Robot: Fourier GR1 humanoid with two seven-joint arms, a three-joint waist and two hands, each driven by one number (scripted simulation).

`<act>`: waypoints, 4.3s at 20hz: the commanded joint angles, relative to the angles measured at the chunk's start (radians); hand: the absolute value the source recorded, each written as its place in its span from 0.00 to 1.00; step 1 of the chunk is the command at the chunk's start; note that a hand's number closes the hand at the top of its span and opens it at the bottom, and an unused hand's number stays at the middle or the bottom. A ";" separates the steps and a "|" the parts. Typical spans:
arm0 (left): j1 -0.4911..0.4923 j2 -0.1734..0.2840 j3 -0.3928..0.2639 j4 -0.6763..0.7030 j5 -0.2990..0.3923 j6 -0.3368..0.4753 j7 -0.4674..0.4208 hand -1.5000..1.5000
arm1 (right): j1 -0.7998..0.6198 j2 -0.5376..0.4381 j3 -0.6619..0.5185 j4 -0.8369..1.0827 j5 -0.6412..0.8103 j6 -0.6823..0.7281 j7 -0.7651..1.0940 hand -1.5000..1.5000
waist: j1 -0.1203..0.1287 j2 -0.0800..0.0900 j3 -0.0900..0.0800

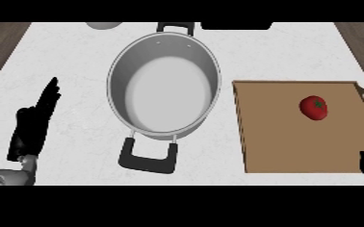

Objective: Pick the tomato from the tray and place it in the pot

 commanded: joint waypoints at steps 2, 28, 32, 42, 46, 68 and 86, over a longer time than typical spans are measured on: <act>-0.010 0.028 0.011 -0.031 0.015 -0.036 0.016 0.50 | 0.004 -0.028 0.088 -0.044 0.092 -0.137 0.221 0.00 | 0.042 0.009 0.002; -0.007 0.013 0.044 0.001 0.015 -0.077 -0.011 0.50 | -0.623 -0.427 0.325 -0.113 -0.168 0.751 1.263 0.00 | 0.040 0.005 0.013; -0.022 -0.018 0.024 -0.029 0.001 -0.052 0.035 0.50 | -0.702 -0.385 0.361 0.027 -0.184 0.792 1.251 0.00 | 0.043 0.006 0.014; 0.091 -0.012 0.056 -0.066 -0.003 -0.071 -0.036 0.50 | -0.779 -0.269 0.439 0.220 -0.221 0.826 1.189 0.00 | 0.038 0.000 0.015; -0.002 -0.020 0.055 -0.052 -0.003 -0.080 0.048 0.50 | -0.855 -0.222 0.448 0.349 -0.215 0.851 1.160 0.00 | 0.029 0.004 0.015; 0.082 -0.087 0.099 -0.080 -0.077 -0.098 0.026 0.50 | -0.876 -0.085 0.406 0.542 -0.096 0.938 0.976 1.00 | 0.011 -0.002 0.015; 0.009 -0.092 0.050 -0.063 -0.095 -0.177 0.020 0.50 | -1.253 0.539 0.995 0.086 0.316 1.104 0.752 1.00 | 0.154 -0.017 0.007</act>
